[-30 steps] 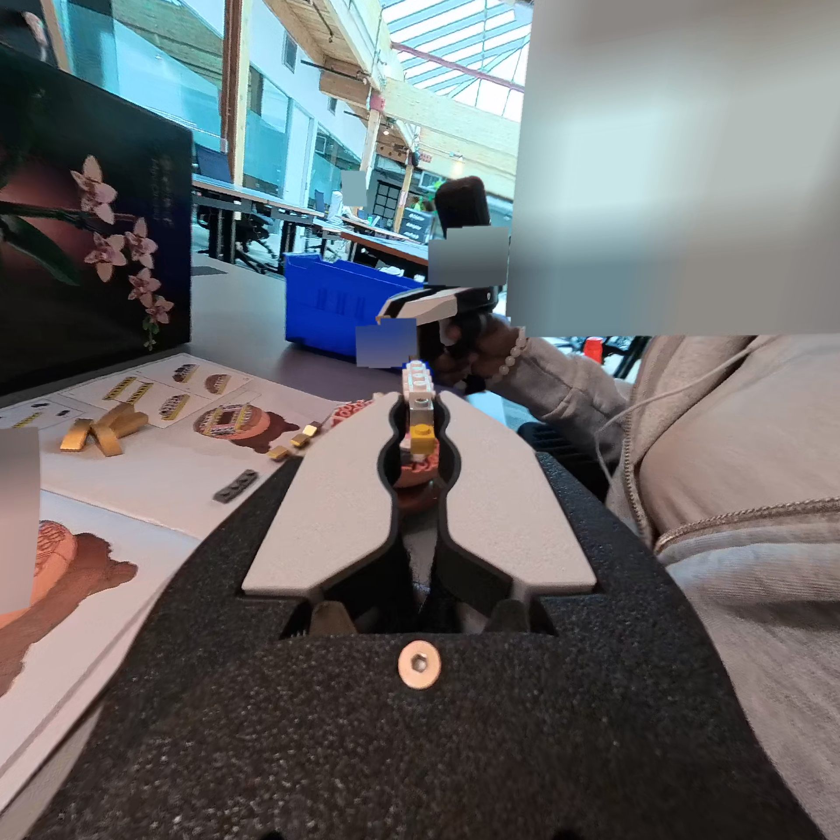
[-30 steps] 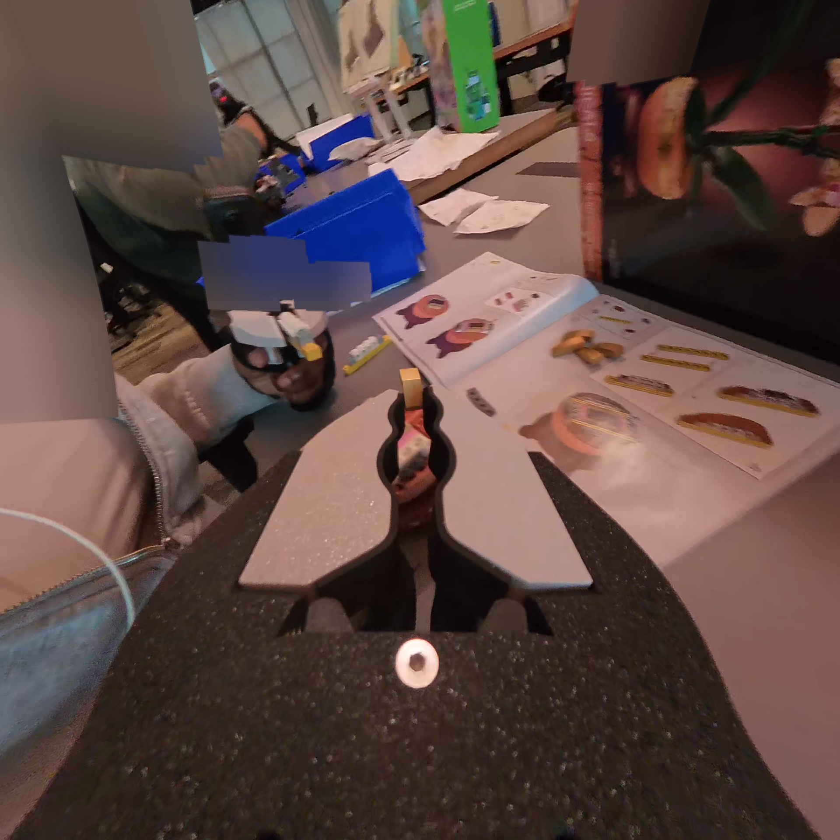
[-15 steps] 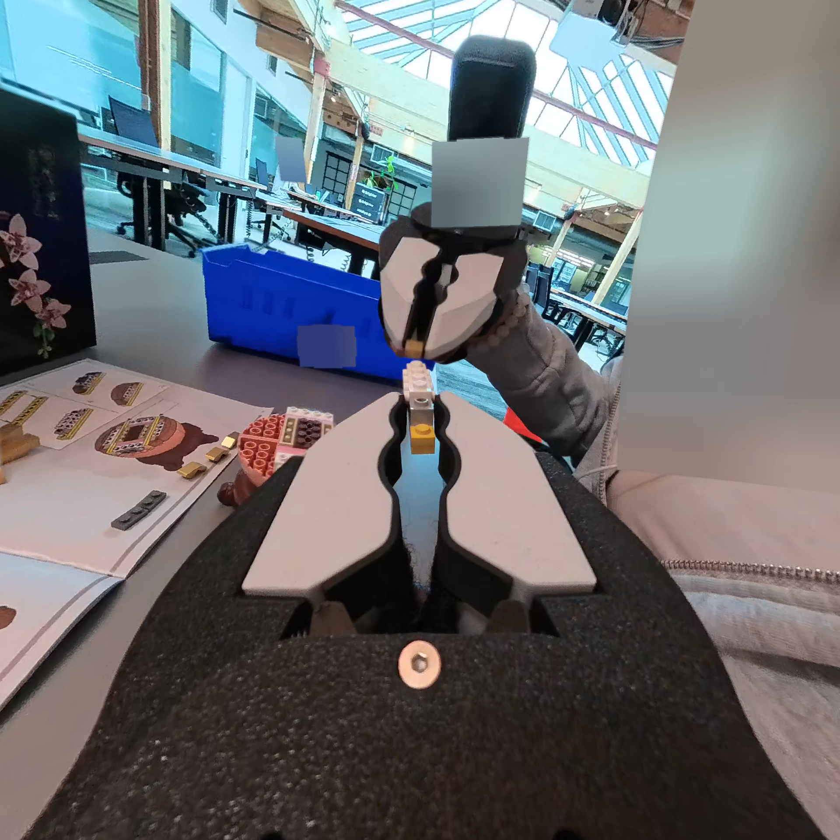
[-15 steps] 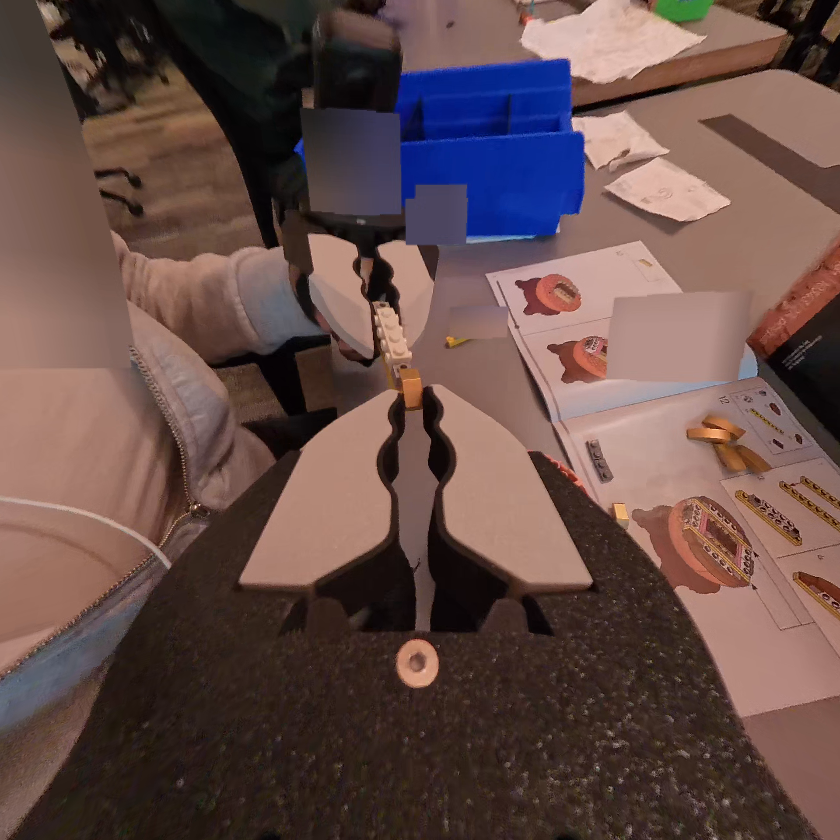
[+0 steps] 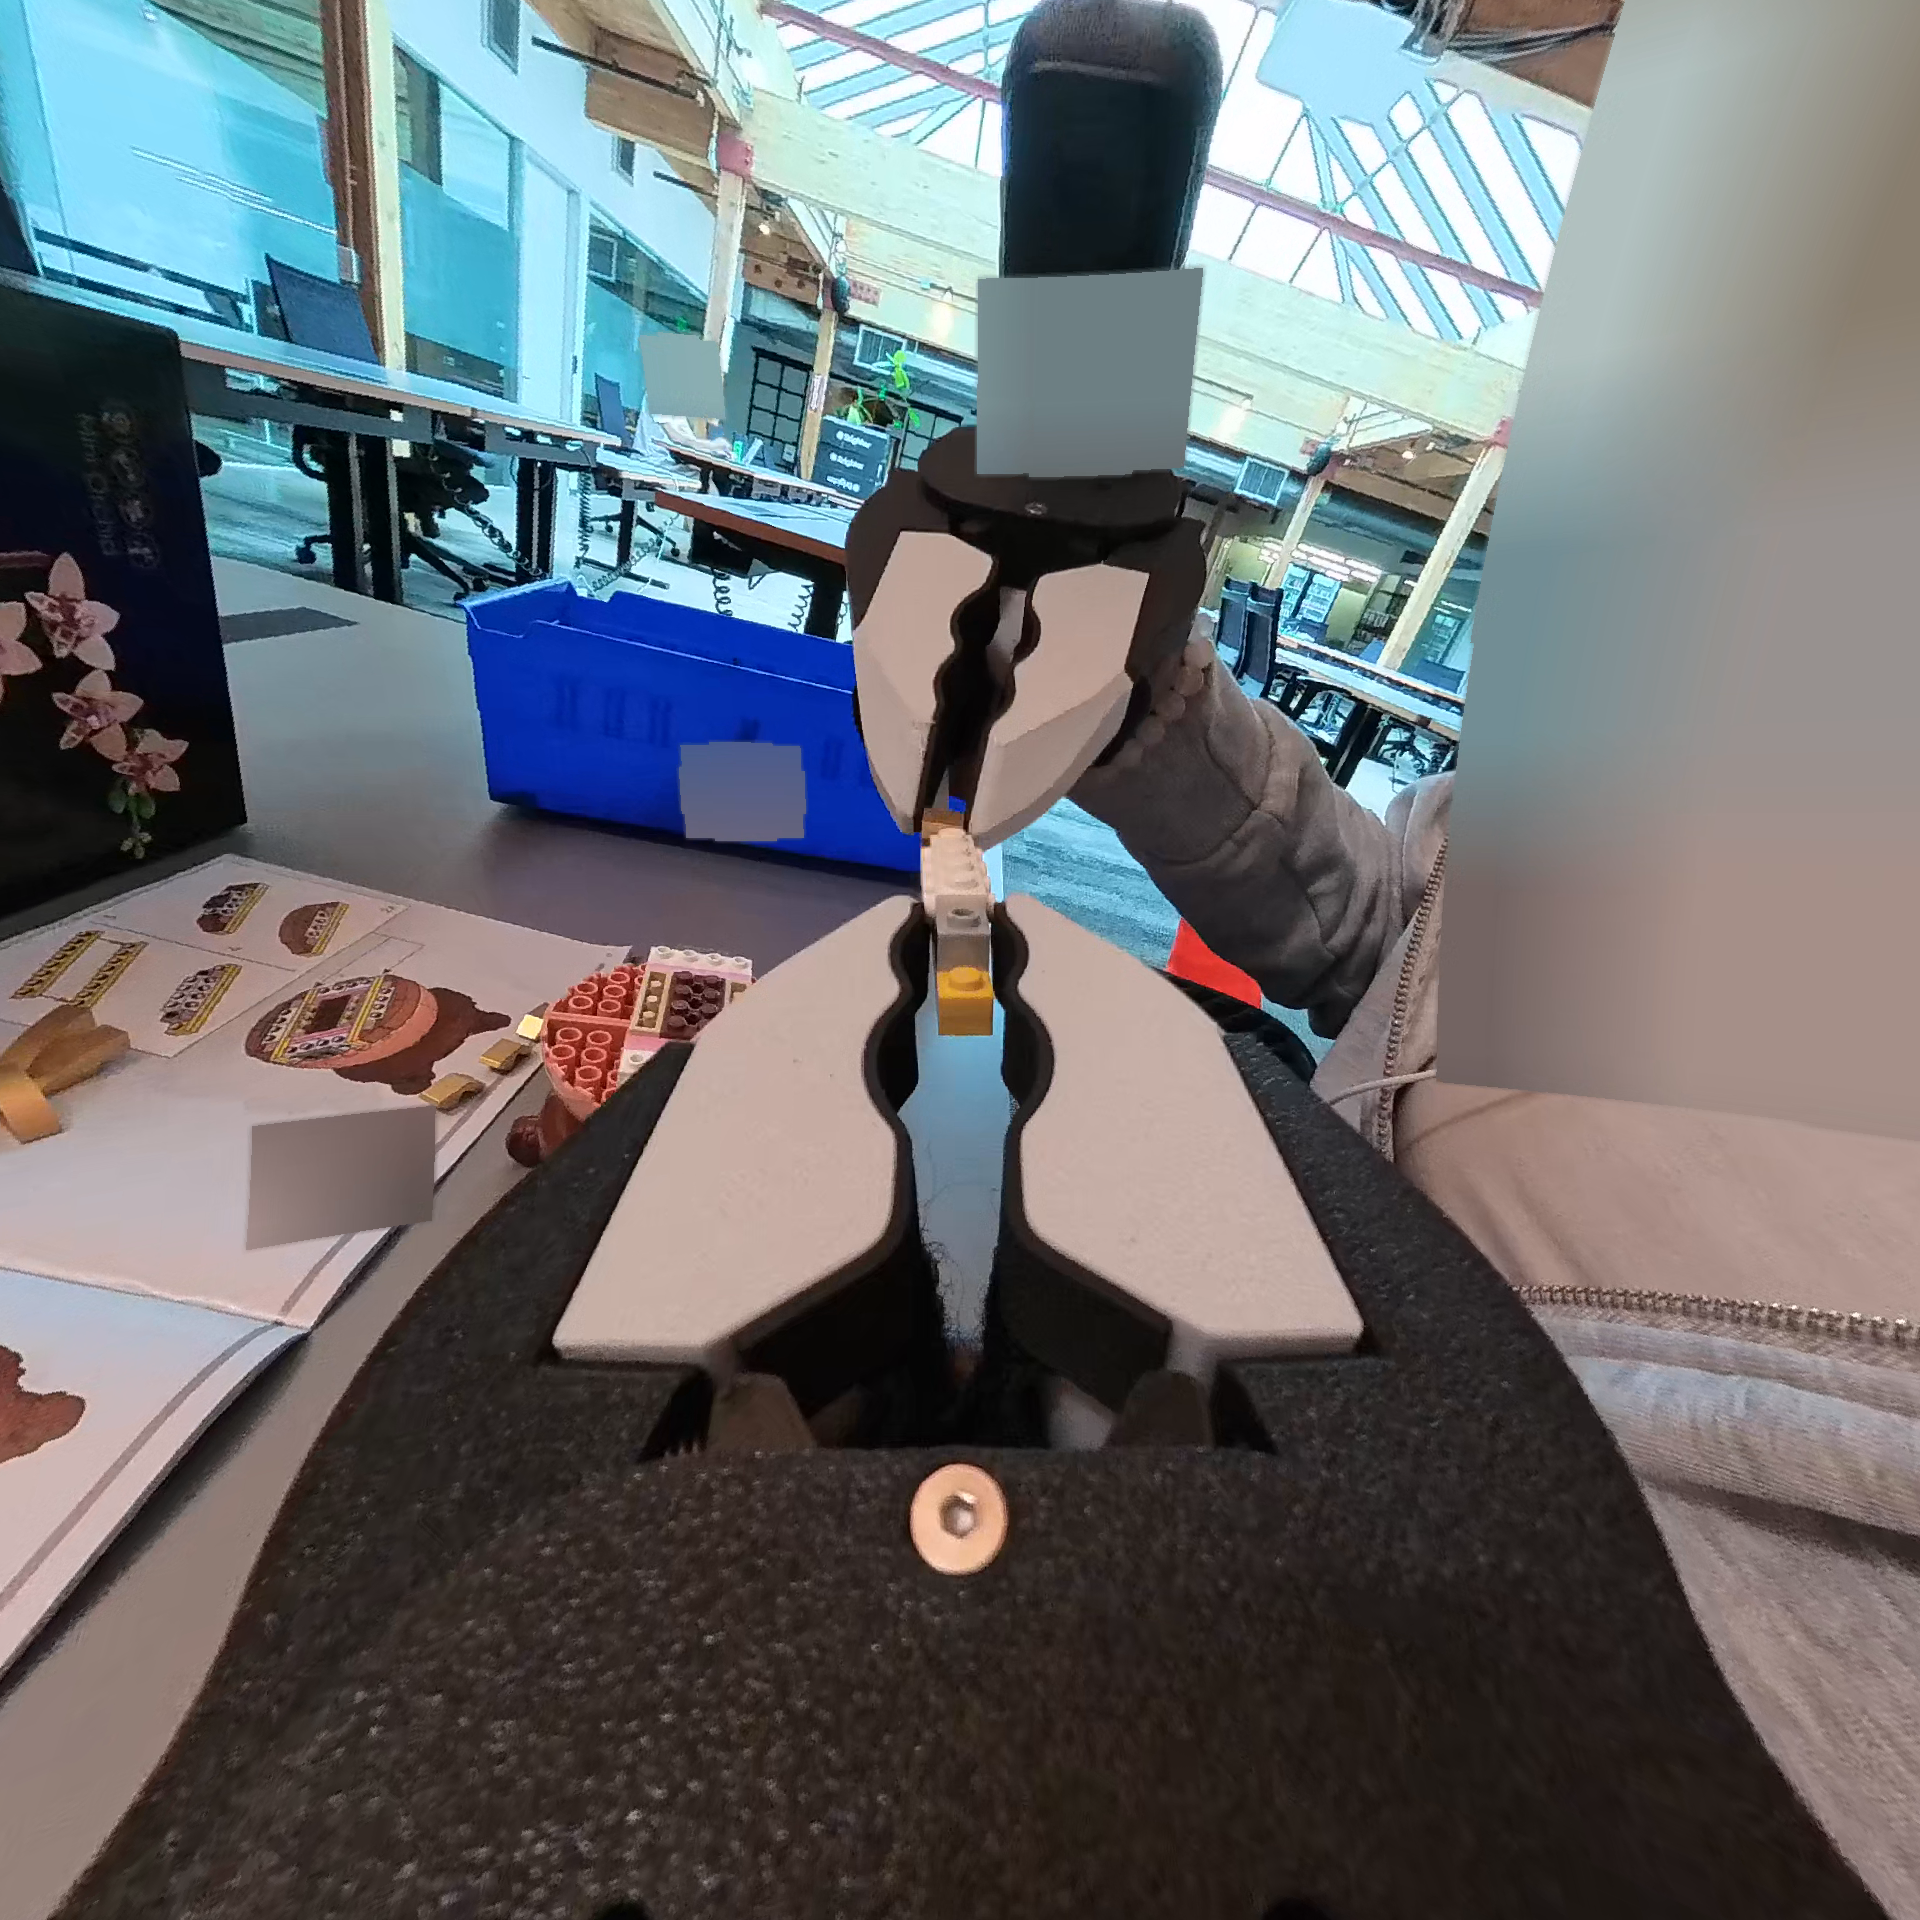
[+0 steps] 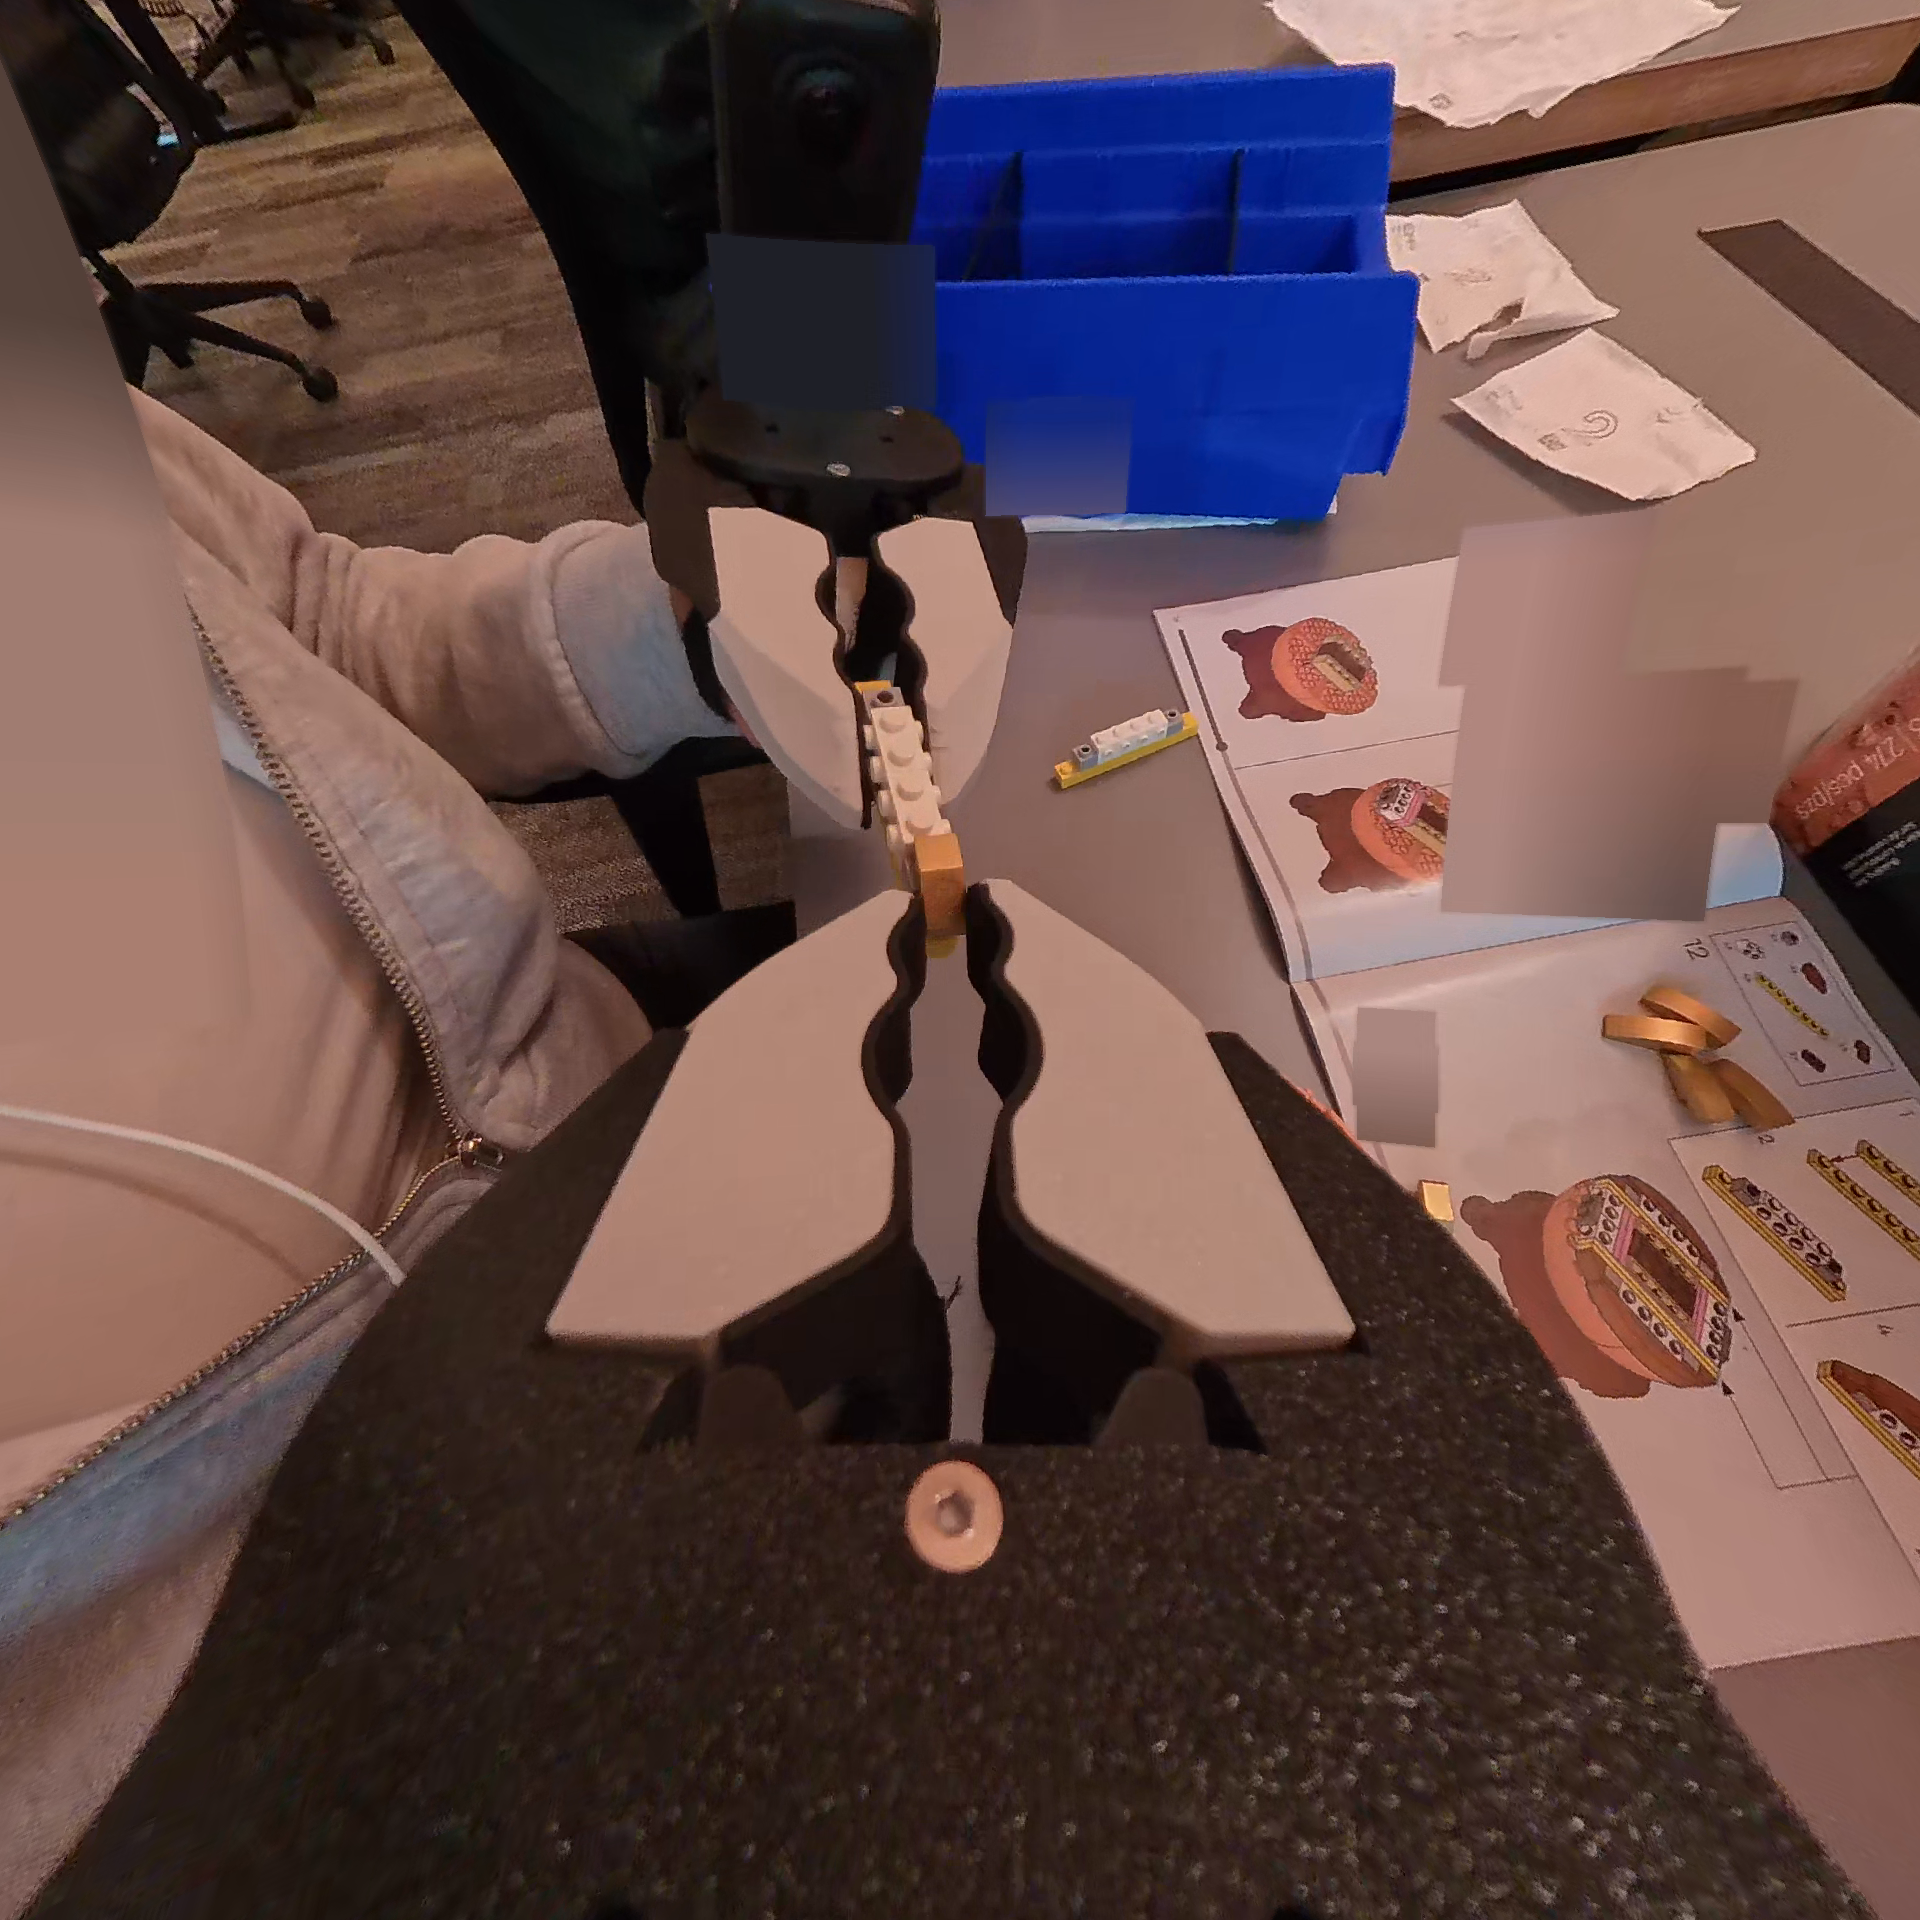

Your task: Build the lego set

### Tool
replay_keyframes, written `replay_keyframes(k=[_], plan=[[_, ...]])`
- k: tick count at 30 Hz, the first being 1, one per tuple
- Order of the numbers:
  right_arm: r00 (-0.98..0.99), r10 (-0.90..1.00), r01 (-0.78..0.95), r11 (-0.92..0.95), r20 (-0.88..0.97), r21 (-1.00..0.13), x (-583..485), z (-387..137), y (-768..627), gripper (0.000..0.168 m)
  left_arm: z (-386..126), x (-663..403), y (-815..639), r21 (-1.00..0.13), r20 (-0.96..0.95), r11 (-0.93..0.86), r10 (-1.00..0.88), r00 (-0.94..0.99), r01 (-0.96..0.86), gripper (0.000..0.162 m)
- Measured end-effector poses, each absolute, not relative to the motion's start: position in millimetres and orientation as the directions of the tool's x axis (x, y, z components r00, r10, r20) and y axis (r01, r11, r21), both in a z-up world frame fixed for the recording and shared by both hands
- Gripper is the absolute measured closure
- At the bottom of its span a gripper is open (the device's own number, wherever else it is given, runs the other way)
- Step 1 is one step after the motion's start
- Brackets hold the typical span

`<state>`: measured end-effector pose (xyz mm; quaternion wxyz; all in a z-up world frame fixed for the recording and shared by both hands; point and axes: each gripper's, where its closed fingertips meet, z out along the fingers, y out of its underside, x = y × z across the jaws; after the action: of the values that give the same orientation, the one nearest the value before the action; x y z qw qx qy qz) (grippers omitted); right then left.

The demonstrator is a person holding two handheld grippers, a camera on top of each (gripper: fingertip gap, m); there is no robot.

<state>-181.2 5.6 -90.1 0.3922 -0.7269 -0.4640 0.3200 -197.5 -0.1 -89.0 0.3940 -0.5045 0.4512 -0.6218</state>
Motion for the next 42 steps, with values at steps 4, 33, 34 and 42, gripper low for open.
replay_keyframes(k=[4,33,34,42], plan=[[0.357,0.929,0.434,-0.26,-0.1,-0.862,-182,-90,6,0.161,-88,-198,2,-0.959,0.269,-0.28,-0.948,-0.171,0.041,0.151],[0.276,0.961,0.48,-0.122,0.018,-0.869,-188,-70,2,0.133,-72,-203,5,-0.951,0.263,-0.291,-0.94,-0.215,0.107,0.152],[0.253,0.965,0.475,-0.064,0.067,-0.878,-188,-66,1,0.124,-69,-203,5,-0.947,0.273,-0.302,-0.936,-0.222,0.113,0.152],[0.28,0.543,0.381,0.694,0.792,-0.611,-179,-11,1,0.12,-25,-206,9,-0.902,0.35,-0.408,-0.882,-0.314,0.141,0.152]])
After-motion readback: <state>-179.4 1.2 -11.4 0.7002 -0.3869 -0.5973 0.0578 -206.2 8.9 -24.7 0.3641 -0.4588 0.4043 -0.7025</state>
